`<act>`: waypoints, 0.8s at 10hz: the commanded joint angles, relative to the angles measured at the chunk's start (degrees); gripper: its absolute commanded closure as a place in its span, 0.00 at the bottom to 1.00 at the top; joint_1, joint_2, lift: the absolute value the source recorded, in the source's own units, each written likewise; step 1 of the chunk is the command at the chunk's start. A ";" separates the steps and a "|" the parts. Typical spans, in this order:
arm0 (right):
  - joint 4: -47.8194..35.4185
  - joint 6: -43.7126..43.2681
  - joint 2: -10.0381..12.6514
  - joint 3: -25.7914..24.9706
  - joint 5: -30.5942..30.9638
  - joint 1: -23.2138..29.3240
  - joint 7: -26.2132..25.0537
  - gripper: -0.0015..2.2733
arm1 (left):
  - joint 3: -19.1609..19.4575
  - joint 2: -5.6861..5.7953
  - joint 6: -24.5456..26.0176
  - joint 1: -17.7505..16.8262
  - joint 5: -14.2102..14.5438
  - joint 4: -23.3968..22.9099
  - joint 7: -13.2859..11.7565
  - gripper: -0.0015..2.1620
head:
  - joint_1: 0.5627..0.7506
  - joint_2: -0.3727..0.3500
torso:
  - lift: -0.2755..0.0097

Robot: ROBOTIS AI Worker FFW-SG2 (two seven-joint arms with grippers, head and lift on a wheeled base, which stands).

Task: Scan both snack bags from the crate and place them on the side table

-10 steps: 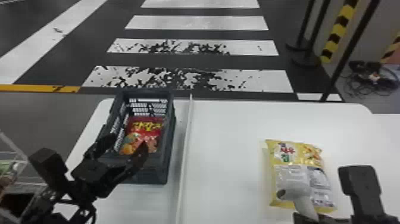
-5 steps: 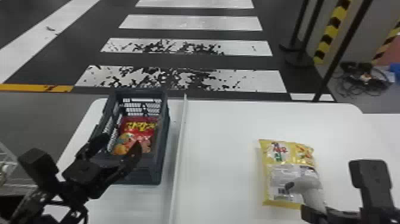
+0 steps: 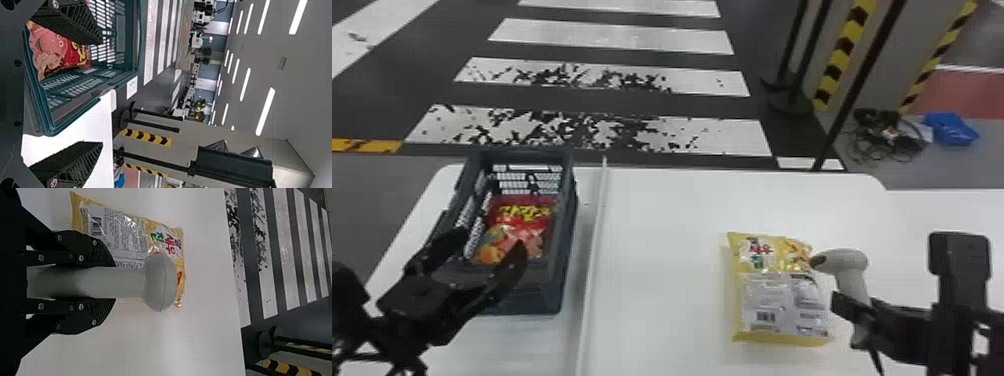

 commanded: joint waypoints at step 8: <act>32.92 -35.28 -7.49 -7.18 -0.53 -9.11 2.80 0.99 | 0.18 -0.21 0.18 0.38 -0.78 0.15 0.09 0.04 | 0.70 0.20 | 0.63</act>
